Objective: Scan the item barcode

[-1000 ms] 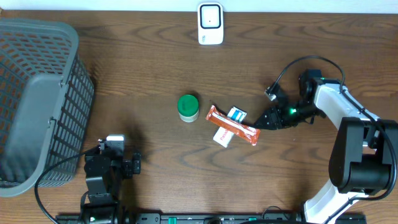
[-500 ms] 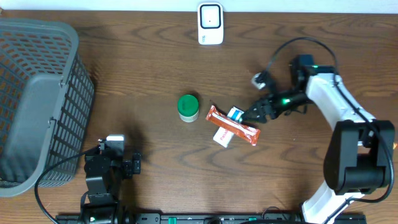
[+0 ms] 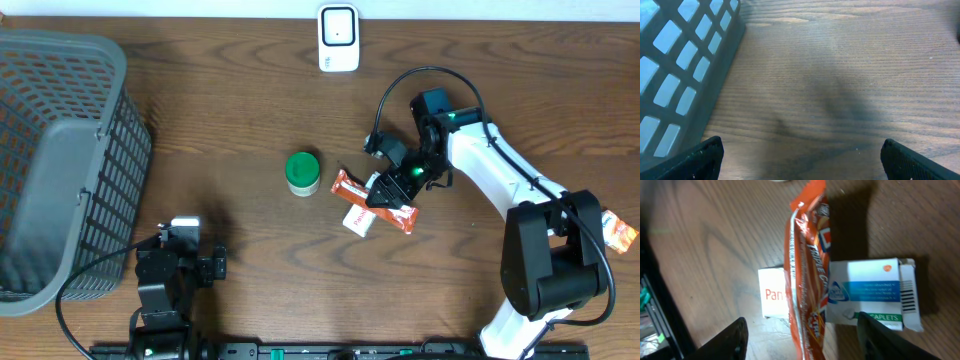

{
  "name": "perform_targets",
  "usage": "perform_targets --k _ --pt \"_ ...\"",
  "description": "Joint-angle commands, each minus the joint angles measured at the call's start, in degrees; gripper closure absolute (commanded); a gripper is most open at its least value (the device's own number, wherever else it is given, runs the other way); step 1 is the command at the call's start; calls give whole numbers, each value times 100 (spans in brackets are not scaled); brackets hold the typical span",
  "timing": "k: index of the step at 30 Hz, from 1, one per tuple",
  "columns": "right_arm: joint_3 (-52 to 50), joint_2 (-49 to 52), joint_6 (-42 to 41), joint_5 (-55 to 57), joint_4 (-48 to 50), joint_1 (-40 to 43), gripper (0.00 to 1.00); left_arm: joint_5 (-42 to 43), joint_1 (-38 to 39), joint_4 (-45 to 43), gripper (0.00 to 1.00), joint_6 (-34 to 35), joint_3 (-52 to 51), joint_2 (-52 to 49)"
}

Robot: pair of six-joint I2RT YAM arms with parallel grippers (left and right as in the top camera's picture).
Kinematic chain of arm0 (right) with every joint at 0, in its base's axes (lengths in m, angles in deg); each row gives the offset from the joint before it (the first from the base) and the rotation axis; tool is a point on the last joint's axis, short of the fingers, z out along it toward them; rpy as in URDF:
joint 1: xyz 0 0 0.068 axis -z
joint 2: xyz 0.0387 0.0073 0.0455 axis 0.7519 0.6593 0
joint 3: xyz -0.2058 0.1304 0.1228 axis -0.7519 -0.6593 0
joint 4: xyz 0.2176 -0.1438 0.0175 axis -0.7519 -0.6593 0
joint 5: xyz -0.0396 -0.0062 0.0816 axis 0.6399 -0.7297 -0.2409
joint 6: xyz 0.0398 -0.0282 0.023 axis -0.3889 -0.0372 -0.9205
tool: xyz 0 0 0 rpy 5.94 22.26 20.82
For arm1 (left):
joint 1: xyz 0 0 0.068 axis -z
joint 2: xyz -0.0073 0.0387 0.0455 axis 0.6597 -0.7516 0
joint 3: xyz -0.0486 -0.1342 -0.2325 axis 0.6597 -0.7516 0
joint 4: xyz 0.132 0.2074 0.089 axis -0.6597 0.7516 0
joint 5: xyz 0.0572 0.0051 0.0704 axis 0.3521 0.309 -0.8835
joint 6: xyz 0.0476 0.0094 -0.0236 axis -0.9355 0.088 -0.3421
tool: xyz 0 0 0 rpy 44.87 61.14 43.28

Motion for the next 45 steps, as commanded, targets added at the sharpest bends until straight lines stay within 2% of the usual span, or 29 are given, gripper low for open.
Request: perform_targets --k 1,6,14,27,36,41,43,45 --pt "26 -94 -57 157 11 -42 37 -72 11 144 0 -11 -74 15" --pt "-39 -66 -52 122 31 -44 43 -72 11 144 0 -11 -74 15" --pt "-74 61 -52 26 46 -170 42 -72 11 144 0 -11 -74 15" --pt "-111 280 -59 243 7 -278 59 -72 11 144 0 -11 -74 15" --pt "-234 282 -55 243 48 -278 85 -72 11 144 0 -13 -74 15" --pt "-225 264 -57 177 20 -278 92 -72 11 144 0 -11 -74 -9" --pt "-164 229 -57 -33 -114 -278 99 -72 11 144 0 -11 -74 -11" --pt "-79 151 -52 -216 -293 -278 99 -72 11 144 0 -11 -74 -11"
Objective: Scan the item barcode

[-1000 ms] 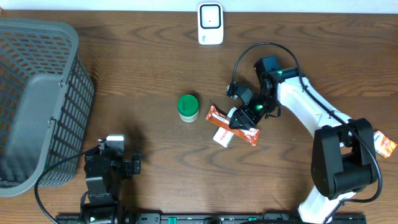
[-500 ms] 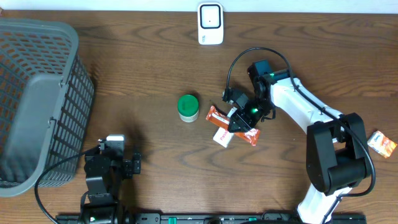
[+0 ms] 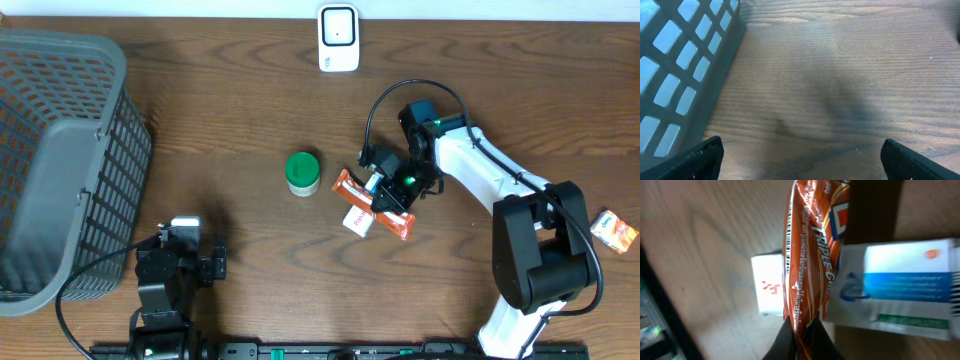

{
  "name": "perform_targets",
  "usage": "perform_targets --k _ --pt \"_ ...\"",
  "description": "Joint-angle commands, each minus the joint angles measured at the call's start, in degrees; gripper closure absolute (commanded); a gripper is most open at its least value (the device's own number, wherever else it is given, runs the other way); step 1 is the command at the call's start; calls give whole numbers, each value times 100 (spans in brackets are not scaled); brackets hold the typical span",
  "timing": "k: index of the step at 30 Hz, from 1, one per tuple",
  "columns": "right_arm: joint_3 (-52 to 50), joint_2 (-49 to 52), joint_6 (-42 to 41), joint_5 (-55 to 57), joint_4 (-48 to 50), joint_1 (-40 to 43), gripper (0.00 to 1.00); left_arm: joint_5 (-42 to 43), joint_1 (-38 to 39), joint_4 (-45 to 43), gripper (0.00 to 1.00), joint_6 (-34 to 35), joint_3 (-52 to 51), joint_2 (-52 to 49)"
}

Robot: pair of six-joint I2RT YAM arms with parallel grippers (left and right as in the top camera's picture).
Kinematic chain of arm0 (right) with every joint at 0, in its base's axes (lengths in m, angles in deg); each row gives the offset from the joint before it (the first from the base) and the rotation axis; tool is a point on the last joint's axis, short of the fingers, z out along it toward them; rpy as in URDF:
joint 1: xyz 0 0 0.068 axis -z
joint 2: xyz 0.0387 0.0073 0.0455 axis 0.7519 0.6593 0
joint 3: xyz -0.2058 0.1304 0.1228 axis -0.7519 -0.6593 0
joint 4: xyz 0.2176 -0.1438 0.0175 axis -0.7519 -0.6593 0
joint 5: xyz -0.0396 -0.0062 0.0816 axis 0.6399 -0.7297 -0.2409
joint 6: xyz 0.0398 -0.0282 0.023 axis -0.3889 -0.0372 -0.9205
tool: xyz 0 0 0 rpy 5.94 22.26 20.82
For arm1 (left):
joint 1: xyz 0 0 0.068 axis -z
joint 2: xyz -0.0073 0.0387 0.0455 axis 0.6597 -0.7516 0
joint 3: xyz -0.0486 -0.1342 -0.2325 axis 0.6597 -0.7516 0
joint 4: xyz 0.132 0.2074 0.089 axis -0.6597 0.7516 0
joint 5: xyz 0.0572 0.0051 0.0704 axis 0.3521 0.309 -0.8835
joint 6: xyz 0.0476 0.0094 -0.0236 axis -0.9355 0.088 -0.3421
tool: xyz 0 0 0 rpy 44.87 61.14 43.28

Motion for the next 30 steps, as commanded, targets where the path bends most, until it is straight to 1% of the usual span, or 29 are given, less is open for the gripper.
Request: perform_targets --k 1,4,9,13,19,24,28,30 --pt "151 -162 35 -466 -240 -44 99 -70 11 144 0 -11 -74 -11" --pt "214 -511 111 -855 -431 -46 99 -70 11 144 0 -11 -74 -11" --pt "214 -1456 229 -1504 -890 -44 99 -70 11 144 0 -11 -74 -11" --pt "214 -2319 297 -1558 -1434 -44 99 -70 11 144 0 -11 -74 -11" --pt "214 -3320 240 -1711 -1751 -44 99 -70 11 144 0 -11 -74 -11" --pt "212 -3775 181 -1779 -1989 -44 99 -70 11 144 0 -13 -74 -11" --pt "212 -3842 181 -1766 -2079 -48 99 -70 11 144 0 -11 -74 -11" --pt "190 -3790 146 -1580 -1971 -50 99 -70 11 144 0 -11 -74 -11"
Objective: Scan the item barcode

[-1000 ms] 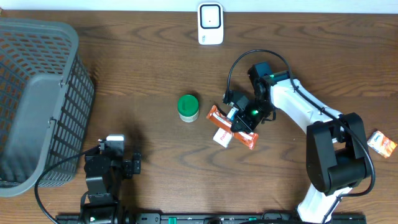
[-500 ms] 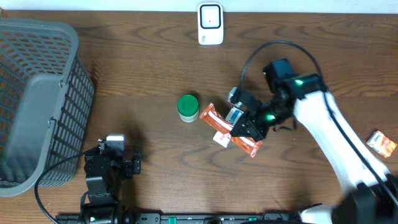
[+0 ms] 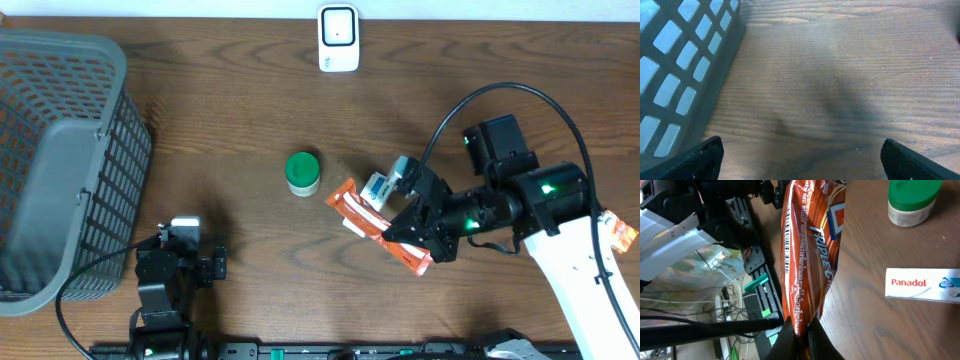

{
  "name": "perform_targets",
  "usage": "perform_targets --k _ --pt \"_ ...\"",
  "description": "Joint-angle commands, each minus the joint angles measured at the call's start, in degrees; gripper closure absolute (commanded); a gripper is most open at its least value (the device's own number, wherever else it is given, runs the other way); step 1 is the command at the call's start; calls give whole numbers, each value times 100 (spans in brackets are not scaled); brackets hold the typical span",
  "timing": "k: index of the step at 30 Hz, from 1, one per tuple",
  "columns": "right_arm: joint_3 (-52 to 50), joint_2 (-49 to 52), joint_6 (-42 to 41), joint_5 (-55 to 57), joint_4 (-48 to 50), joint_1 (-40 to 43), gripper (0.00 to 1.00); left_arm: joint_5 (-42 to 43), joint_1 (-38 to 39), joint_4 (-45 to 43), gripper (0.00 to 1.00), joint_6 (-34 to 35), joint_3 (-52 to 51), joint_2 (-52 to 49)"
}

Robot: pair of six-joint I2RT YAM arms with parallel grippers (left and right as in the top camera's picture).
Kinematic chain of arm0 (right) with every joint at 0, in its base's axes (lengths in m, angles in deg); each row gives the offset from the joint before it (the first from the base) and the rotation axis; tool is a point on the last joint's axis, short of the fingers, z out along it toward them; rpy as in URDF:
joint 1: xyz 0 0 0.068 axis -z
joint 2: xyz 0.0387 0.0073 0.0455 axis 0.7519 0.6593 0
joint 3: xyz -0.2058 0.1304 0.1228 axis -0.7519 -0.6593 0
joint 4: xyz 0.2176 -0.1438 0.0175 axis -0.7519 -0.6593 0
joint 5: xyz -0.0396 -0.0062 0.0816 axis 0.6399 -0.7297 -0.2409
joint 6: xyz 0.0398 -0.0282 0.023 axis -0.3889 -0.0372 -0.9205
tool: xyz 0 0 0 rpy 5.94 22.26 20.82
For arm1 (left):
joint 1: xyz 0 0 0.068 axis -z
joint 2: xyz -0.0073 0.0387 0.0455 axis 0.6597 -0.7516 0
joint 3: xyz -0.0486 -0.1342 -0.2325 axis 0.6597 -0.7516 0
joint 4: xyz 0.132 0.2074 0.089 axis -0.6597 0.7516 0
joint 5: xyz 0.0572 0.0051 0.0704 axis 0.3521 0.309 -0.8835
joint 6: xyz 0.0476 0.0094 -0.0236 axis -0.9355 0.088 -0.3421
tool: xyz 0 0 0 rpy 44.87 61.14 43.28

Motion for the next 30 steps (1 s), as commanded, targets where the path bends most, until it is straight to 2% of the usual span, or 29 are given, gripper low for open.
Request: perform_targets --k 1,7,13,18,22,26,30 --pt "61 46 -125 120 179 -50 99 -72 11 144 0 -11 -74 -11" --pt "39 433 -1663 2094 1928 -140 99 -72 11 144 0 -11 -74 -11" --pt "44 1014 -2035 3060 4133 -164 99 -72 11 144 0 -11 -74 -11" --pt "173 1722 -2164 3960 5543 -175 99 -72 13 144 0 -11 -74 -11" --pt "669 2356 -2107 4448 5912 -201 99 -72 11 144 0 -13 -74 -11" --pt "1956 3467 -1585 5311 5930 -407 99 -72 11 144 0 -11 -74 -11" --pt "2778 4260 -940 6258 5941 -595 99 -72 13 144 0 -11 -74 -11"
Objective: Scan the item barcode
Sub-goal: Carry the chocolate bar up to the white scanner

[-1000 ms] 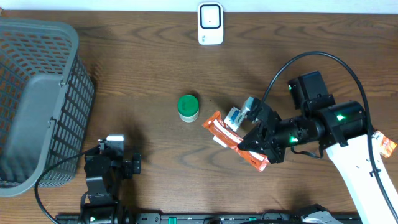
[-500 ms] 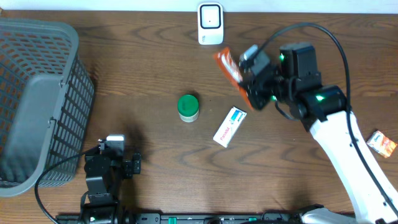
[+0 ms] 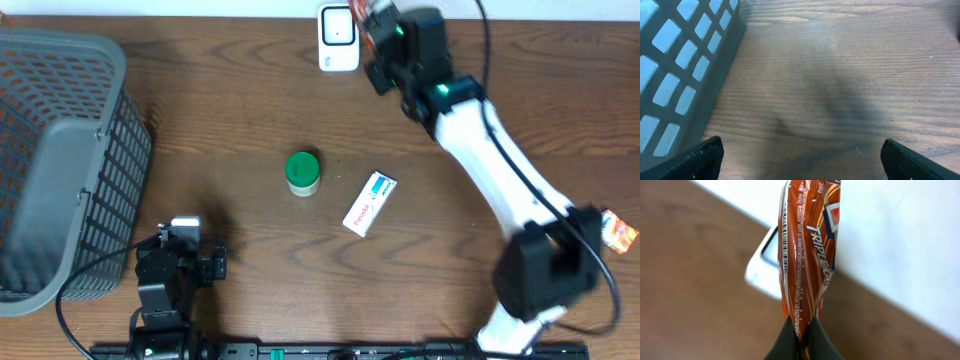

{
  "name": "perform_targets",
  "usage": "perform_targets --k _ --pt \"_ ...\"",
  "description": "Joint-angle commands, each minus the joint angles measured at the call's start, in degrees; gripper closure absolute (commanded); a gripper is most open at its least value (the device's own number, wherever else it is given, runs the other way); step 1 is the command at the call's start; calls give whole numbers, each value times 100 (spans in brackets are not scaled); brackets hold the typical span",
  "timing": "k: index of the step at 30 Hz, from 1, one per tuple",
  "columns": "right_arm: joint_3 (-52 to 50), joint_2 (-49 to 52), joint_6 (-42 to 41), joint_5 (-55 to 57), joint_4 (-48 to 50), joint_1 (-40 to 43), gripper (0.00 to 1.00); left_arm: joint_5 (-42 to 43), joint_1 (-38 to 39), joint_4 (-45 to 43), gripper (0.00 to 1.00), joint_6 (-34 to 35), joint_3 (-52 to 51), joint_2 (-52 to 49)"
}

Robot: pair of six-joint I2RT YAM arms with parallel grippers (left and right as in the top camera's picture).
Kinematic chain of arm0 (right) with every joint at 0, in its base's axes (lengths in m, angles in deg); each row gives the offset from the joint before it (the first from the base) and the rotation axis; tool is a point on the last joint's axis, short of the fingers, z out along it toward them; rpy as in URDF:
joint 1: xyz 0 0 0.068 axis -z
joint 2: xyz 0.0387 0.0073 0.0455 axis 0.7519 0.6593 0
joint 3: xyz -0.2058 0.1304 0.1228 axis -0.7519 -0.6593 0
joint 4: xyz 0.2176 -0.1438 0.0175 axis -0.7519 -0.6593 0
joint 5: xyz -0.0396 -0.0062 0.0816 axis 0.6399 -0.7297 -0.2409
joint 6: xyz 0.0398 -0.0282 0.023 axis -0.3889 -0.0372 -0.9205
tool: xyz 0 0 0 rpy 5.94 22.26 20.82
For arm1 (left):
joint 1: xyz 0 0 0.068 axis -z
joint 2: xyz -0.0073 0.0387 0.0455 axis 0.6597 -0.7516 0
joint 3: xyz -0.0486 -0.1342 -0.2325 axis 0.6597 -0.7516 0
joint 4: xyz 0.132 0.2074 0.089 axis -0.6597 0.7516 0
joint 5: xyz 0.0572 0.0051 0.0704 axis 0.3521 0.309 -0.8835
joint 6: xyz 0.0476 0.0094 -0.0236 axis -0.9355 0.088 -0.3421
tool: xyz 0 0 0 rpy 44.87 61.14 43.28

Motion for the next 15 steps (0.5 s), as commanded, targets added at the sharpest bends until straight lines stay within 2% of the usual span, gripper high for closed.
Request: perform_targets --k 1,7,15 --pt "737 678 876 1397 42 -216 99 -70 11 142 0 -11 -76 4" --pt "1097 1749 2481 3169 855 -459 99 -70 11 142 0 -11 -76 4" --pt "1097 2734 4354 4140 2444 -796 99 -70 11 142 0 -13 -76 4"
